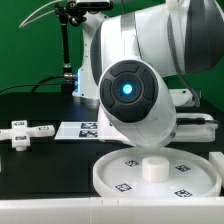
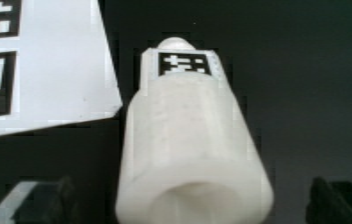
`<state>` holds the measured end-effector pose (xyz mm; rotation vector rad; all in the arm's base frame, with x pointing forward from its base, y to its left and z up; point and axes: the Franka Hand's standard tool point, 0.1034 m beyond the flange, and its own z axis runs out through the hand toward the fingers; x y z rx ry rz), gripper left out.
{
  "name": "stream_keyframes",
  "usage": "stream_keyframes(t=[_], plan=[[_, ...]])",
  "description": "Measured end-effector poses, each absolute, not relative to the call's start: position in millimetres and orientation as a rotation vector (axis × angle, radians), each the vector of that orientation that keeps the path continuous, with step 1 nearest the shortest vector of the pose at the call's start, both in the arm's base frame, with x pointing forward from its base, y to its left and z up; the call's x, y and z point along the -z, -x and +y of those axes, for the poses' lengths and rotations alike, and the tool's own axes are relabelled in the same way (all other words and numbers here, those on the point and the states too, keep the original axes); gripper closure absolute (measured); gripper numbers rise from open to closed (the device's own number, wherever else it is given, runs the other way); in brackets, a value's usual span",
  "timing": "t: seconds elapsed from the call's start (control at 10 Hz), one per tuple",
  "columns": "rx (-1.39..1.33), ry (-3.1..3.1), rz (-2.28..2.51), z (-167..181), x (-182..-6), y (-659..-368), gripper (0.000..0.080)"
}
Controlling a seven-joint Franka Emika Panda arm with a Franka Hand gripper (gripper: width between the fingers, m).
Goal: Assemble round table
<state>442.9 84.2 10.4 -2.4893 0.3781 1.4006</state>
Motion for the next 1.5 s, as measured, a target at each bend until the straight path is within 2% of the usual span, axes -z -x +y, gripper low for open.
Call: stream_keyframes(t=[0.3, 0.4, 0.5, 0.6, 0.9, 1.1, 1.3, 1.5], plan=[[-1.414, 2.487, 0.374, 86.5, -7.0, -436.4, 0.0150], [-1.410, 2.489, 0.373, 86.9, -6.4, -436.6, 0.0271], [-1.406, 2.491, 0.370, 87.0, -6.0, -437.1, 0.0271], [-1.405, 2.491, 0.370, 87.0, -5.9, -437.2, 0.0396], [-1.398, 2.493, 0.364, 86.9, -6.8, -439.1, 0.0393], [-1.380, 2.494, 0.338, 85.4, -19.9, -448.6, 0.0393], [-1.380, 2.489, 0.307, 85.2, -47.8, -464.2, 0.0392], [-1.351, 2.498, 0.290, 83.8, -66.1, -482.2, 0.0390]])
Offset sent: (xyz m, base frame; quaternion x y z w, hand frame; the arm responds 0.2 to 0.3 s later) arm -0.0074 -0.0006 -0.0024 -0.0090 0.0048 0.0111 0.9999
